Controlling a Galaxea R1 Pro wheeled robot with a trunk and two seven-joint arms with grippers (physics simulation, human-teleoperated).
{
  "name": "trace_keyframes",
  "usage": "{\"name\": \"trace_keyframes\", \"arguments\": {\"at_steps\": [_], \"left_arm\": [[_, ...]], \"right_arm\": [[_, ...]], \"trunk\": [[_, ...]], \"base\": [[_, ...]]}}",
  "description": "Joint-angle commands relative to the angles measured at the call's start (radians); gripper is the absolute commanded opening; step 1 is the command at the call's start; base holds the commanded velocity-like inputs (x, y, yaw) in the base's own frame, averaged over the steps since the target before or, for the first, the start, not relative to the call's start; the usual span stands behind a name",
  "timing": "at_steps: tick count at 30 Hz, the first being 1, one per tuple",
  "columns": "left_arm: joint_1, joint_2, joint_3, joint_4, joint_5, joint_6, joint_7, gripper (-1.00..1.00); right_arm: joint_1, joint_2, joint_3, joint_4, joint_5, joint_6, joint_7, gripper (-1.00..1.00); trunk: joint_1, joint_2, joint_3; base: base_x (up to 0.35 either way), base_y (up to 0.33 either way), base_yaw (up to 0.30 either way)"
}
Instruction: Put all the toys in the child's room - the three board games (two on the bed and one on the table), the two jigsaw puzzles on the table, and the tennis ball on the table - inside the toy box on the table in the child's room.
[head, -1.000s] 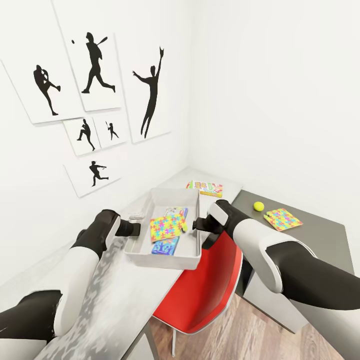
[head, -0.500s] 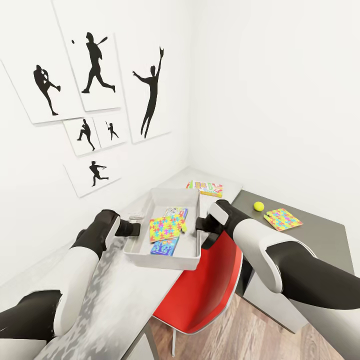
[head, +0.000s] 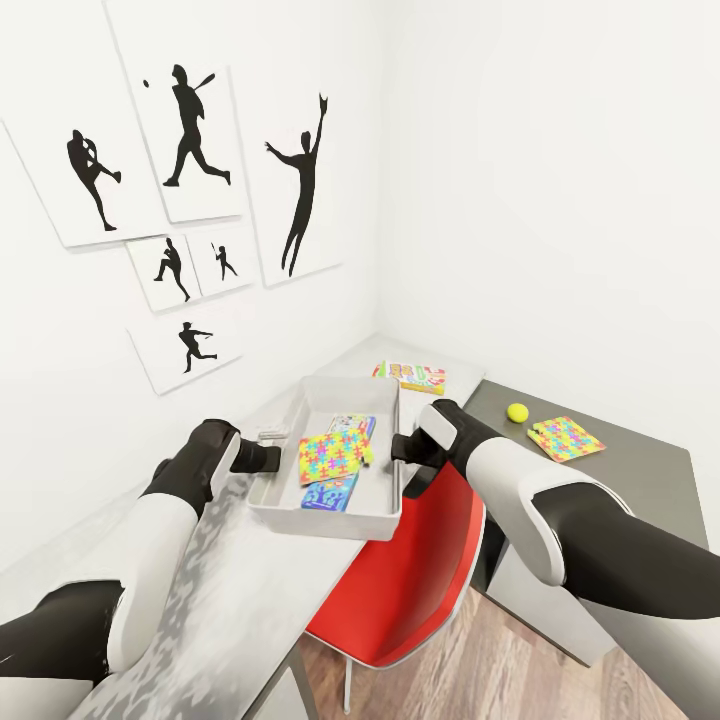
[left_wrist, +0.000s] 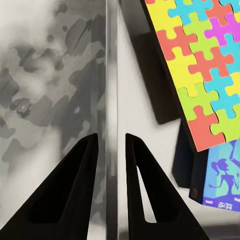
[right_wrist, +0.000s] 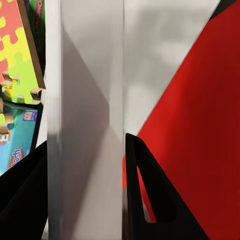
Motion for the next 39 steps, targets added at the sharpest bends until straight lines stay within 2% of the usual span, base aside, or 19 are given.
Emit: {"name": "trace_keyframes", "arguments": {"at_steps": [1,8,12,15,25,39], "left_arm": [[0.0,-0.001,0.005,-0.001,-0.007,0.005,-0.006,-1.0],[0.0,-0.001,0.005,-0.002,-0.006,0.006,-0.006,-1.0],[0.0,-0.001,0.005,-0.001,-0.005,0.006,-0.006,-1.0],[0.0,-0.002,0.005,-0.001,-0.006,0.006,-0.006,-1.0],[0.0,-0.002,0.005,-0.001,-0.005,0.006,-0.006,-1.0],[0.0,-0.002,0.005,-0.001,-0.005,0.006,-0.006,-1.0]], "right_arm": [[0.0,0.0,0.02,-0.001,0.009,0.006,-0.009,-1.0],[0.0,0.0,0.02,-0.001,0.009,-0.005,-0.005,-1.0],[0.0,0.0,0.02,-0.001,0.009,-0.018,0.034,-1.0],[0.0,0.0,0.02,-0.001,0.009,-0.022,0.053,-1.0],[0.001,0.0,0.02,-0.001,0.009,-0.023,0.058,-1.0],[0.001,0.0,0.02,-0.001,0.009,-0.024,0.058,-1.0]], "trunk": [[0.0,-0.001,-0.001],[0.0,-0.001,-0.001],[0.0,-0.001,-0.001],[-0.011,0.02,0.008],[-0.011,0.02,0.008],[-0.065,0.118,0.052]], "base": [[0.0,0.0,0.0],[0.0,0.0,0.0],[0.0,0.0,0.0],[0.0,0.0,0.0],[0.0,0.0,0.0],[0.0,0.0,0.0]]}}
